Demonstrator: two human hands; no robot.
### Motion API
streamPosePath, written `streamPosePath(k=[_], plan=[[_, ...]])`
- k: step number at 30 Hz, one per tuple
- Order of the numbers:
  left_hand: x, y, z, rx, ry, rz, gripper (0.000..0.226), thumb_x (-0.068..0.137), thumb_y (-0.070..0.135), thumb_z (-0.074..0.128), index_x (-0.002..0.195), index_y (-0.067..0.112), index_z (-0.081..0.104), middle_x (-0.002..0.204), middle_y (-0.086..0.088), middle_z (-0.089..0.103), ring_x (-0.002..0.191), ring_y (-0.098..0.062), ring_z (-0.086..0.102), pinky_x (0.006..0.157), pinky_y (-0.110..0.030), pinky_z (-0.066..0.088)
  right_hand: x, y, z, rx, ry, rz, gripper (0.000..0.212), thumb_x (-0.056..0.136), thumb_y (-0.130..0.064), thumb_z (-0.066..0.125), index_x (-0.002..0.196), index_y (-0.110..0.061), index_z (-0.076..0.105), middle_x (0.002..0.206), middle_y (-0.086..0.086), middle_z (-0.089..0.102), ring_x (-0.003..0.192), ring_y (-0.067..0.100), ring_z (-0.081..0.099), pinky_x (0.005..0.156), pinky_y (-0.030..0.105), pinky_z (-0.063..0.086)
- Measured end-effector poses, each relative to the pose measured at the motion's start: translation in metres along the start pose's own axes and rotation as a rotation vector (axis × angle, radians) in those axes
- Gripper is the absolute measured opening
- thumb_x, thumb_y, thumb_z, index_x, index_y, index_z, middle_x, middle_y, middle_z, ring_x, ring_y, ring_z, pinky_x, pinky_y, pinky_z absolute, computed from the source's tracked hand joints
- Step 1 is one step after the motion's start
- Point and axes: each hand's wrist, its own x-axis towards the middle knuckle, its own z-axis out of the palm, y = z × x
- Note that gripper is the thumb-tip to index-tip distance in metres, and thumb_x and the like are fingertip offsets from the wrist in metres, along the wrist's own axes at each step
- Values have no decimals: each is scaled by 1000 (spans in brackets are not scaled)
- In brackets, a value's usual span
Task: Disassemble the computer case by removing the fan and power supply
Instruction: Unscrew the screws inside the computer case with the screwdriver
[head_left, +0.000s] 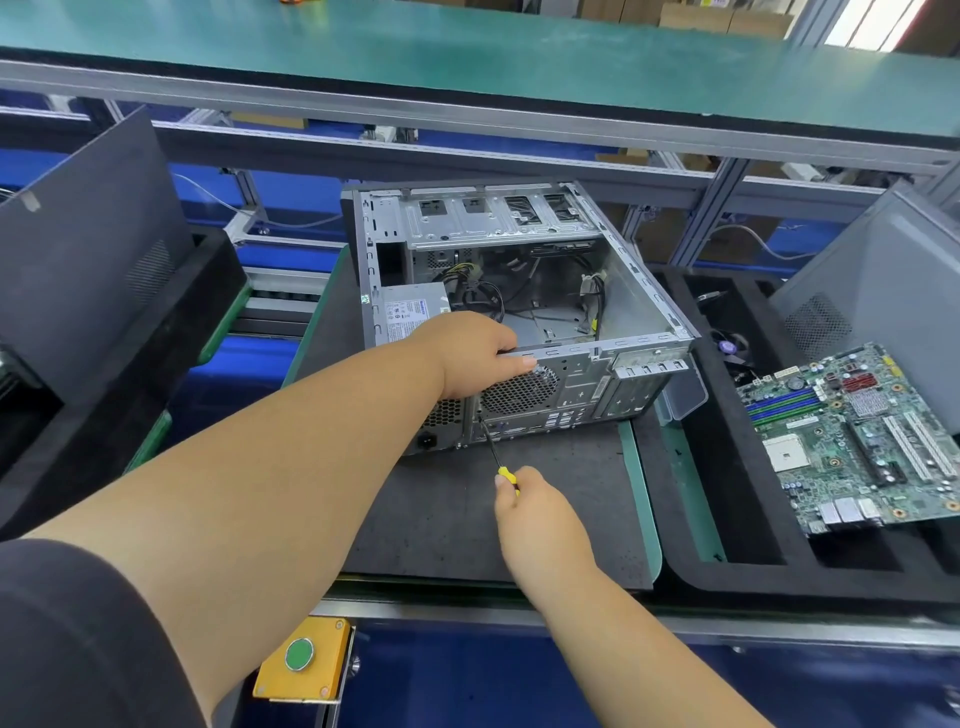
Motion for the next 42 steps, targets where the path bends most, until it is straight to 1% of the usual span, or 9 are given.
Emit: streamPosePath(k=[6,9,16,20,25,30,33,37,42], plan=[[1,-1,1,4,12,0,44,98,56,37,83,19,54,72,1,50,65,-13,44,57,-31,30,2,8,-2,1223,-414,386,38,103,-35,44,94,-2,60,57,5,45,42,15,32,45,27,29],[1,-1,1,1,7,4,45,98,56,36,86,18,56,73,0,51,66,-15,46,60,-32,33,3,12,-4,1501,-545,500,43,103,-36,41,93,-1,63,60,6,47,44,14,35,44,26,31],[1,-2,1,14,7,9,44,98,56,36,86,19,56,74,0,52,69,-17,48,60,-31,33,2,6,0,1495,-517,545,39,106,-35,39,92,-6,62,58,1,44,41,10,29,39,22,28],[2,-2,1,16,7,12,46,98,57,36,89,17,58,76,-2,54,72,-19,50,60,-32,34,3,-4,0,1041,-307,453,36,106,-35,37,91,-10,58,53,-2,42,40,10,29,41,22,26],[2,-2,1,7,4,9,46,98,57,36,89,17,58,75,-1,53,71,-19,50,61,-32,35,2,4,1,257,-53,71,34,105,-40,35,94,-13,53,71,0,54,61,15,46,55,30,35],[1,-1,1,14,8,6,46,98,57,36,88,17,57,74,0,52,70,-17,48,60,-32,34,4,2,-3,1184,-381,459,27,101,-30,54,90,-7,62,62,4,54,47,13,42,48,25,37],[2,-1,1,10,11,7,44,98,57,37,84,18,54,73,1,50,66,-13,45,58,-31,31,5,9,-6,1527,-530,502,31,97,-30,58,85,-2,66,62,6,51,43,12,36,44,24,33],[1,-2,1,5,16,4,45,98,57,37,86,17,55,72,1,49,64,-10,43,57,-31,30,6,6,-4,1556,-605,493,40,100,-34,48,82,-3,65,59,4,44,45,13,31,43,25,28],[0,-2,0,5,3,-6,47,98,57,36,88,17,57,73,0,51,66,-12,45,58,-30,32,6,-2,1,1257,-453,444,41,105,-38,42,82,-8,58,51,1,38,42,13,30,43,24,27]])
